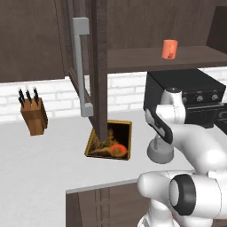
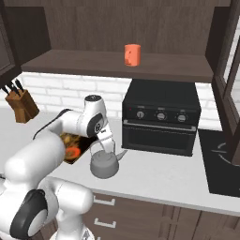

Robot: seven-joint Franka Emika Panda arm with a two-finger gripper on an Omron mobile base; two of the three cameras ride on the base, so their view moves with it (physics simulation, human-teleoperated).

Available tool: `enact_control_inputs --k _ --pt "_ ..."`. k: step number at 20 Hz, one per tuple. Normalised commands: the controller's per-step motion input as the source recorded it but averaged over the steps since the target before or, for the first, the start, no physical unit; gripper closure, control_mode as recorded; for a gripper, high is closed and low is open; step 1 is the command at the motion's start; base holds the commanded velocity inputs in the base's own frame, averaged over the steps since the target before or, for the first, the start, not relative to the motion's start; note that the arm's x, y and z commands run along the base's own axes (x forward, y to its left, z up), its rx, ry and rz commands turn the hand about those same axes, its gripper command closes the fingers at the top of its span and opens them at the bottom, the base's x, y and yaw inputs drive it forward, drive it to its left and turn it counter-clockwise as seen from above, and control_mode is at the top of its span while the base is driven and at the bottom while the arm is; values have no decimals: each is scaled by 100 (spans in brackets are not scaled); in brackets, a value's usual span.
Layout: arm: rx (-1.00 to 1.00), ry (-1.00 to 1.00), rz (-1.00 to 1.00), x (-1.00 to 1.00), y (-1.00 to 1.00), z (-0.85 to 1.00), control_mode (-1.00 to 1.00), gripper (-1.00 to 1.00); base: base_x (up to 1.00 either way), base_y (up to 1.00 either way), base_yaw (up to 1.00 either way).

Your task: Pick the kettle from the counter and place it on the tray. Then pick the mug from the cabinet and place it on the tray. Then close the cabinet doors.

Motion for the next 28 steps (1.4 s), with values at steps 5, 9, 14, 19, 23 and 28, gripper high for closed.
enact_control_inputs --k 5,9,14,19,23,28 --pt "6 -25 -1 -55 6 30 -100 100 0 0 0" --pt "5 -35 0 -26 46 46 -100 100 0 0 0" --pt "0 -27 0 -4 73 33 -100 100 0 0 0" --pt "0 -23 0 14 61 31 -100 100 0 0 0" --pt "0 -16 -1 33 56 29 -100 100 0 0 0" --pt "0 0 -1 43 43 2 -100 100 0 0 0"
